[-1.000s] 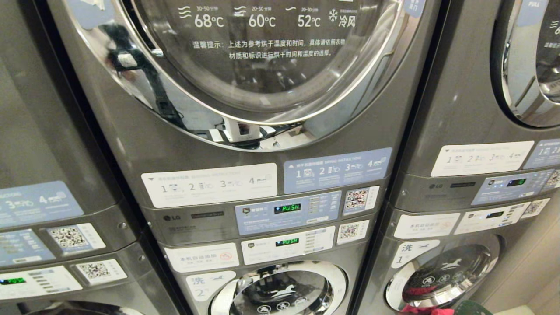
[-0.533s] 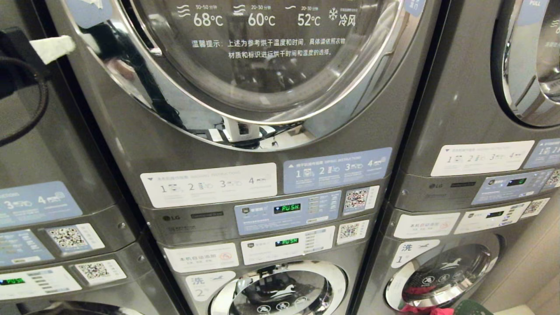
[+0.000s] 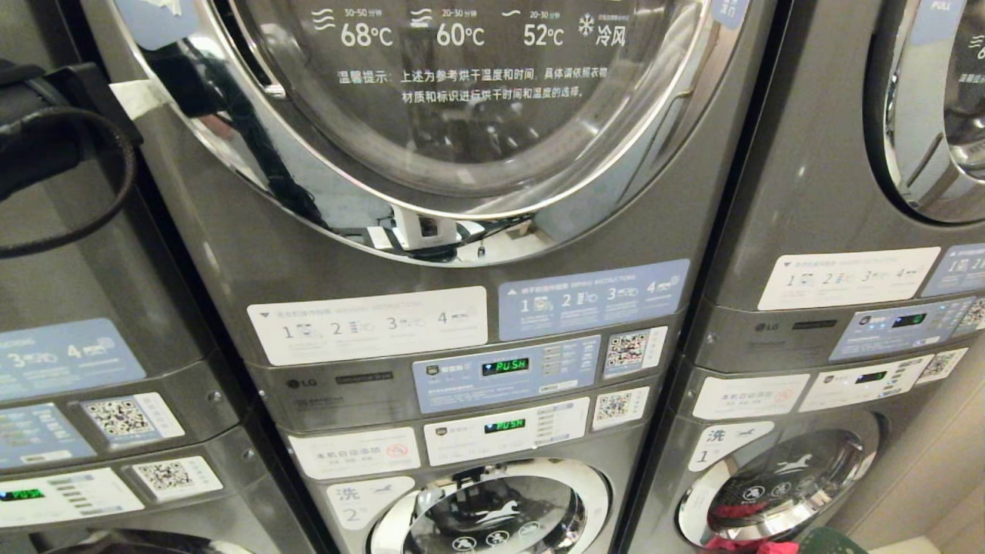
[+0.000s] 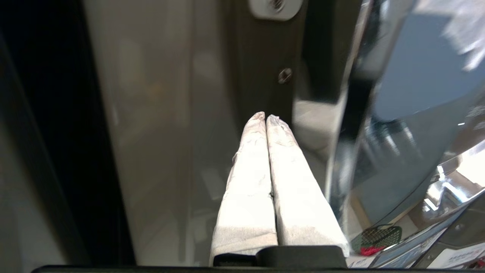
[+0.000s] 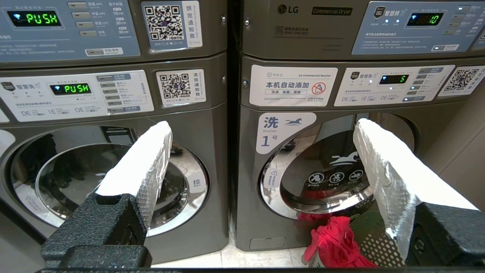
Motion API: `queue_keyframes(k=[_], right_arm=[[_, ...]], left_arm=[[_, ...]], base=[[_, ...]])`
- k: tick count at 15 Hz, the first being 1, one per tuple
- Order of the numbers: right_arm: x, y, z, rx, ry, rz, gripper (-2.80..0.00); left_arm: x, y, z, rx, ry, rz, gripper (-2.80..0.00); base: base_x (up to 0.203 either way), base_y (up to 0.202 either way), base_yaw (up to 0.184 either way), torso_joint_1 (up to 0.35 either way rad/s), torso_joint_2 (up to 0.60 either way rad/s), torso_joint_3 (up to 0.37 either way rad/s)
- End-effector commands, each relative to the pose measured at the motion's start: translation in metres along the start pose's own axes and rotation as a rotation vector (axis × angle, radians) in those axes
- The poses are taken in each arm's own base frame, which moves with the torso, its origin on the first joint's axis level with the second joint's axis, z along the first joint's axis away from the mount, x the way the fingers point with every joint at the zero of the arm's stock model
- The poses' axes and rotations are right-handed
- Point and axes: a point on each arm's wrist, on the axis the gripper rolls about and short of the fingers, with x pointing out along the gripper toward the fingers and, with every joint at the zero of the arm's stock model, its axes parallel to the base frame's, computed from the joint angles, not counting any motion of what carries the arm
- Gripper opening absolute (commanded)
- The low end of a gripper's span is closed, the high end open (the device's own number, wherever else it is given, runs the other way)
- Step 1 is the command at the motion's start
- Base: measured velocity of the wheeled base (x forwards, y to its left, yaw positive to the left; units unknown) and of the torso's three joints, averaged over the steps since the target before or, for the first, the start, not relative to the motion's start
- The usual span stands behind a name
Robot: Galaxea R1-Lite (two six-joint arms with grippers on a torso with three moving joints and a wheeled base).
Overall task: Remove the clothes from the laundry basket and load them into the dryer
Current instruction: Open the dryer
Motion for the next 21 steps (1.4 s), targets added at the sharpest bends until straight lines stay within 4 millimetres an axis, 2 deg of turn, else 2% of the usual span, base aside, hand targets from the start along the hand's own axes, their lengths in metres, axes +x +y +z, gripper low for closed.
queue_keyframes(k=[1,5,8,13,21], right_arm=[[0.000,0.000,0.000,-0.001,0.000,0.001,0.00],[0.000,0.000,0.000,-0.002,0.001,0.001,0.00],[0.000,0.000,0.000,-0.001,0.000,0.001,0.00],[0.000,0.000,0.000,-0.002,0.000,0.001,0.00],[0.000,0.000,0.000,-0.005,-0.001,0.002,0.00]], left_arm=[[0.000,-0.002,0.002,0.001,-0.019,-0.013,-2.80],[-0.004,-0.009,0.008,0.008,-0.054,-0.094,-2.80],[-0.020,-0.013,0.015,0.012,-0.077,-0.108,-2.80],[-0.070,-0.024,0.011,0.019,-0.072,-0.207,-2.80],[-0.164,-0.043,0.014,0.014,-0.061,-0.235,-2.80]], base=[[0.000,0.000,0.000,0.000,0.00,0.000],[0.000,0.000,0.000,0.000,0.00,0.000],[0.000,0.000,0.000,0.000,0.00,0.000],[0.000,0.000,0.000,0.000,0.00,0.000],[0.000,0.000,0.000,0.000,0.00,0.000]])
